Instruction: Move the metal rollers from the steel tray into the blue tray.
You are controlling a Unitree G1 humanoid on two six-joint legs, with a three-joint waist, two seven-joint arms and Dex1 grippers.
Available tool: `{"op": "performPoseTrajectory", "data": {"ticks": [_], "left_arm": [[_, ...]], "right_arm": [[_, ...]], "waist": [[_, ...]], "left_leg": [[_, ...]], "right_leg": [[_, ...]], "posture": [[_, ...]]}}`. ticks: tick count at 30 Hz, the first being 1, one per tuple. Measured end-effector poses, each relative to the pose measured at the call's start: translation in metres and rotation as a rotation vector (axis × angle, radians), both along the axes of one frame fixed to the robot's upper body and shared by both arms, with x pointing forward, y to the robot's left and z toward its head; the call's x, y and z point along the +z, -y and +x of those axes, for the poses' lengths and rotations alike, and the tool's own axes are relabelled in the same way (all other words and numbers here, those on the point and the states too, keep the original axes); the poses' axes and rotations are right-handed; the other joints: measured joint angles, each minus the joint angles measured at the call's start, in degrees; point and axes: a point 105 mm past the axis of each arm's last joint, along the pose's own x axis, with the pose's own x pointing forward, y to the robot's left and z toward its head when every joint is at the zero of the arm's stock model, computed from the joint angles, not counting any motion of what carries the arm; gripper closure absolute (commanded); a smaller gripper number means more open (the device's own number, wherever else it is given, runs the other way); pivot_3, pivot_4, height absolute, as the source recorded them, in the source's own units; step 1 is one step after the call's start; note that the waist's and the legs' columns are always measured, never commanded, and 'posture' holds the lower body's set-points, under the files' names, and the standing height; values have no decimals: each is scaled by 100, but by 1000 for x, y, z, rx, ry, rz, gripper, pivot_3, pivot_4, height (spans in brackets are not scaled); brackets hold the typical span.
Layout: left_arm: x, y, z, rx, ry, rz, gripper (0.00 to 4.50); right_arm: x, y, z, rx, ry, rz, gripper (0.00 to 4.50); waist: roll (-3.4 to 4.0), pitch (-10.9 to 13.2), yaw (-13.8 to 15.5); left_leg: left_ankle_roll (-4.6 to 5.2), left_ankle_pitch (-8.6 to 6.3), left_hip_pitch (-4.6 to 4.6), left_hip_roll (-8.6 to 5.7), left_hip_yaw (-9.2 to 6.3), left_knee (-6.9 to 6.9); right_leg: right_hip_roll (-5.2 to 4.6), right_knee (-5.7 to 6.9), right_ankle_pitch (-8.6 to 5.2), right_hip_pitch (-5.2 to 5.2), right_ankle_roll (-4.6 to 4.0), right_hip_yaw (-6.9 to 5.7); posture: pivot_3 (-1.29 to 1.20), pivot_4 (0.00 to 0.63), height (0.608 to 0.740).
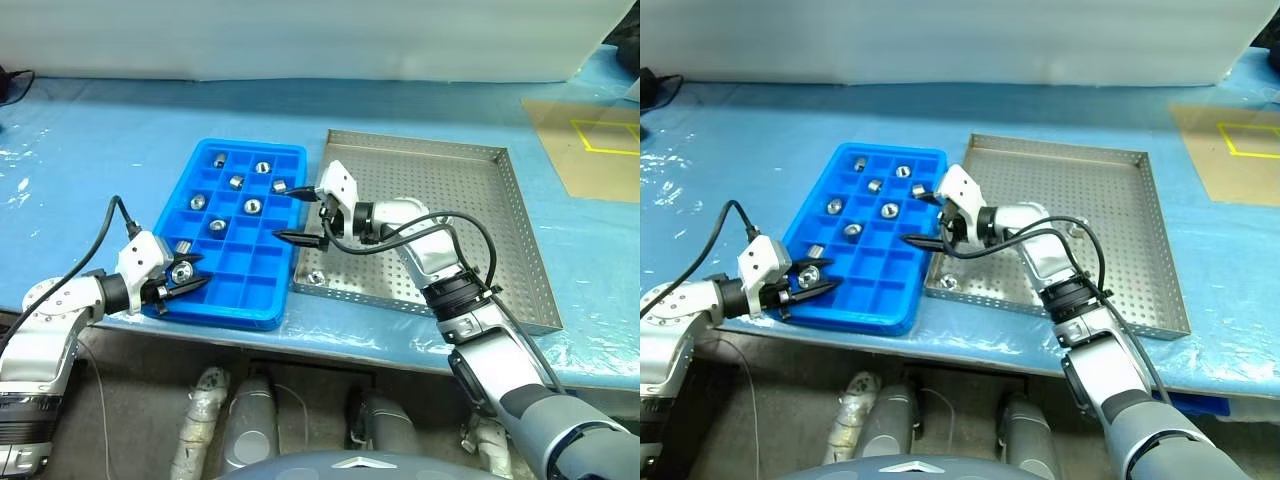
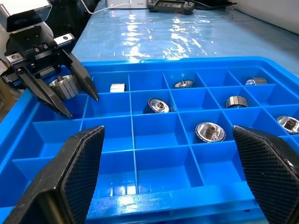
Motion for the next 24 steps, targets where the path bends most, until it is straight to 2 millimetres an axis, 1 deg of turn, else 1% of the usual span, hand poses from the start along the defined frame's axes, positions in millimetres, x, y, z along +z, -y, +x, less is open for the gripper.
{"op": "performPoseTrajectory", "data": {"ticks": [1,2,7,12,15,16,19,22,24], "left_arm": [[0,0,0,-5,-2,1,2008],[0,1,0,-10,-7,1,1743],[1,3,1,-31,-28,-8,7],[0,3,3,-21,-29,-8,7],[3,3,8,-13,-15,-7,7],[7,2,12,-5,0,-10,7],[28,9,27,-2,80,-37,7],[48,26,38,-44,143,-91,7],[56,38,44,-84,161,-119,7]], "right_arm": [[-1,0,0,-1,-1,-1,0],[-1,0,0,-3,-2,-1,0],[-1,2,1,-13,0,-2,0],[-3,5,2,-23,-5,-6,0],[-6,6,1,-25,-12,-6,0],[-6,6,1,-26,-13,-6,0],[-7,7,2,-30,-14,-5,0],[-3,14,5,-59,-9,-2,0],[2,27,7,-96,5,-4,0]], "waist": [[0,0,1],[0,0,1],[0,-1,-9],[-1,-1,-26],[-1,-1,-17],[-1,-1,-16],[-2,-1,-6],[-2,-1,-3],[-4,-2,-13]], "left_leg": [[0,0,2,0,0,0],[0,0,3,0,0,0],[-3,1,6,0,2,0],[-8,5,3,-3,3,0],[-8,5,3,-3,3,1],[-9,5,4,-3,2,2],[-9,5,5,-3,1,11],[-17,11,4,-6,1,22],[-18,12,5,-23,1,25]], "right_leg": [[0,1,0,0,0,0],[0,4,0,0,0,1],[1,7,0,1,0,2],[9,1,0,0,-1,4],[12,6,-1,-1,-3,1],[12,8,-1,-1,-3,1],[7,19,-1,2,-3,1],[-1,29,0,4,-3,4],[-1,32,0,4,-2,5]], "posture": [[203,150,740],[170,150,740],[161,150,740],[157,150,740],[152,150,740],[152,150,740],[114,150,740],[67,150,740],[46,150,740]]}}
